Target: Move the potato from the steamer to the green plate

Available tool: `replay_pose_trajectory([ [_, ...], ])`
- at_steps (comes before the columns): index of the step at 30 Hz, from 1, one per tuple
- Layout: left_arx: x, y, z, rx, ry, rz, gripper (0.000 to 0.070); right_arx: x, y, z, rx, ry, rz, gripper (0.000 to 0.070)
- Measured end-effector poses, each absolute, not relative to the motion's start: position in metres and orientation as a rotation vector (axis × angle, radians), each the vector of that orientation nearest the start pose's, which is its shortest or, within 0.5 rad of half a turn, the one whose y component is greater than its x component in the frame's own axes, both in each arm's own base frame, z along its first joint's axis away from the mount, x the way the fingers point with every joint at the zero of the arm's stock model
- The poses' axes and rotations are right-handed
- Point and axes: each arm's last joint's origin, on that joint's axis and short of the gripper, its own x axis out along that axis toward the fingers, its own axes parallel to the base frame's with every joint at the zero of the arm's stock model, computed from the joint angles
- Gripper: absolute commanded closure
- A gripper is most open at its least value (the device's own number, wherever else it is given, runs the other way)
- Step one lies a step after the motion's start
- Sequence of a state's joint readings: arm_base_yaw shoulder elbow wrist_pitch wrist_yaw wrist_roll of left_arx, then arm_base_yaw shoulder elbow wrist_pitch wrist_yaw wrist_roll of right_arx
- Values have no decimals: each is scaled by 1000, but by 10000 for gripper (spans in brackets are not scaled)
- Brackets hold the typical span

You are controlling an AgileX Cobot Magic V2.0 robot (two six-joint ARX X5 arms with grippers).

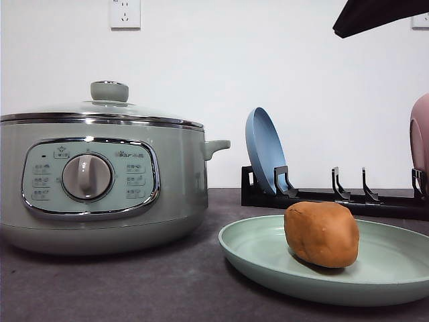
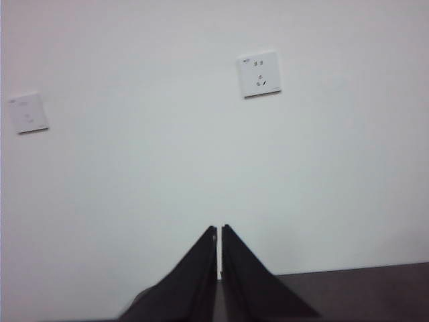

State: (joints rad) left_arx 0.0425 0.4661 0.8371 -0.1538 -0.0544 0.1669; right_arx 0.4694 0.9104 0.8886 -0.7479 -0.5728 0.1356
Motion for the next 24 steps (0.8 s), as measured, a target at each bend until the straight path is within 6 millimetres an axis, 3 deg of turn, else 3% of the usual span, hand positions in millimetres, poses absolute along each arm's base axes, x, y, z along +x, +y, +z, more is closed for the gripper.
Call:
replay_pose_trajectory([
  [7,89,6,300,167,-62,113,697,145,91,303,158,868,933,700],
  [15,91,6,228,157,36,106,697,145,91,303,158,868,933,700],
  [19,92,6,200,154,84,103,697,145,91,303,158,868,933,700],
  [24,93,7,182,148,103,101,697,145,91,303,158,868,933,700],
])
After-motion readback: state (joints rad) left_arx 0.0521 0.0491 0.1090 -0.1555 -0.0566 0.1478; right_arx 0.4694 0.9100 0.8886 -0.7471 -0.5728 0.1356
